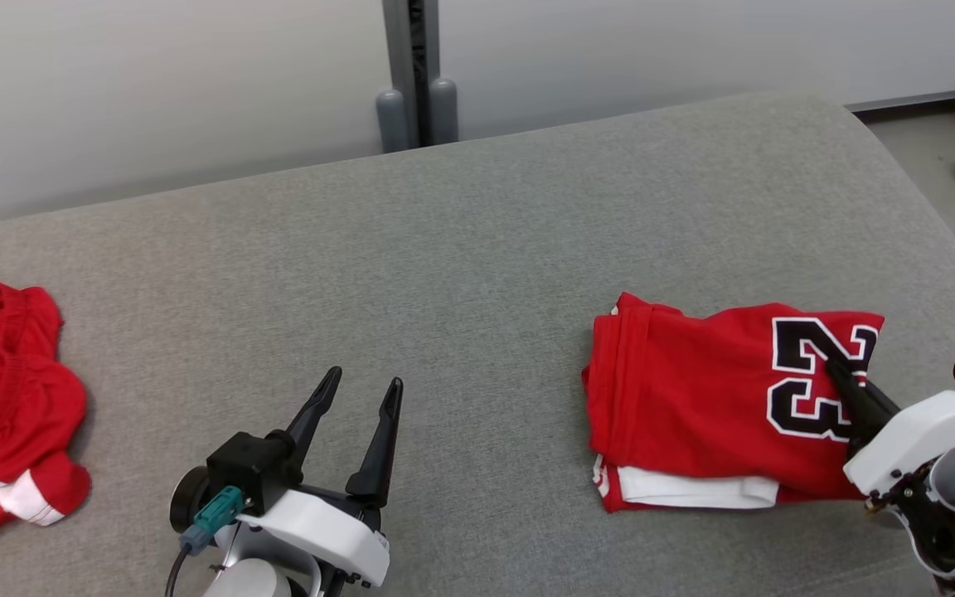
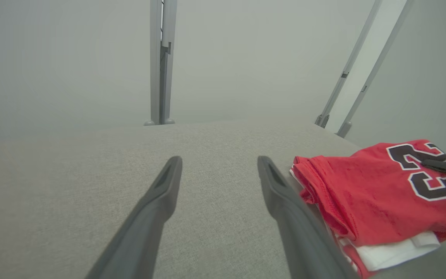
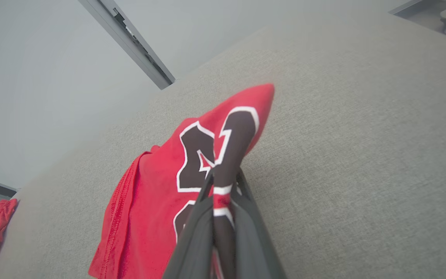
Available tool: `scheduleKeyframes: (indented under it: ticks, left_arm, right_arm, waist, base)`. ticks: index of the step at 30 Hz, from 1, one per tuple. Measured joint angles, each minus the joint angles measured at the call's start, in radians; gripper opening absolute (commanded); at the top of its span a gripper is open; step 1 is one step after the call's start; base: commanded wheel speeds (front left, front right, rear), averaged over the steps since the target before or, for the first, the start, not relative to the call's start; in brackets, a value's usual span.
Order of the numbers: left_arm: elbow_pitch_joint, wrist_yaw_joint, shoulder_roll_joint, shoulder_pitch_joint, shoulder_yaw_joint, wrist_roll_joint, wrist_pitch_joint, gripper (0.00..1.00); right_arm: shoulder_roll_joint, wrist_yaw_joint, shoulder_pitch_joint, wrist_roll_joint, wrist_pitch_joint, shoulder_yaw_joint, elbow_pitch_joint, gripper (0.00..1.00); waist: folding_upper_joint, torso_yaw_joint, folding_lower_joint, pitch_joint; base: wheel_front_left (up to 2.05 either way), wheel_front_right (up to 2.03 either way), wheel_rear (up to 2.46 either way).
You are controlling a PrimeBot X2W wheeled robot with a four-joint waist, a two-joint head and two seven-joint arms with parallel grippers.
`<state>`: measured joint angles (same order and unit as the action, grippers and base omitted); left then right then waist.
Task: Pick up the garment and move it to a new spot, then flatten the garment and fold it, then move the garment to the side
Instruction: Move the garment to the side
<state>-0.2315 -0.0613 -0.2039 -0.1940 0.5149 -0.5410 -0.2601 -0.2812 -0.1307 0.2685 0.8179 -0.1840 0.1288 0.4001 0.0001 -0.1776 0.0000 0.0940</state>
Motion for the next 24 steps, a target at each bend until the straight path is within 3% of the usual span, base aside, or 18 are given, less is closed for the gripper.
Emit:
scheduleKeyframes:
  ticks: [15, 20, 24]
  left_arm:
    - [0.019, 0.003, -0.010, -0.051, 0.016, 0.016, 0.014, 1.00]
    - [0.030, 0.000, -0.022, -0.069, 0.017, 0.021, 0.024, 1.00]
    - [0.037, -0.001, -0.028, -0.100, 0.020, 0.024, 0.028, 1.00]
  right_arm:
    - [-0.156, 0.000, 0.252, 0.001, 0.023, 0.125, 0.107, 0.00]
    - [-0.205, 0.000, 0.363, -0.008, 0.068, 0.192, 0.178, 0.00]
    - [-0.240, 0.000, 0.500, -0.035, 0.162, 0.304, 0.322, 0.00]
  waist:
    - [0.0000, -0.041, 0.0000, 0.082]
    - [0.0000, -0.042, 0.0000, 0.132]
    - [0.0000, -0.056, 0.0000, 0.187]
  base:
    - [0.00, 0.00, 0.00]
    - [0.00, 0.00, 0.00]
    - [0.00, 0.00, 0.00]
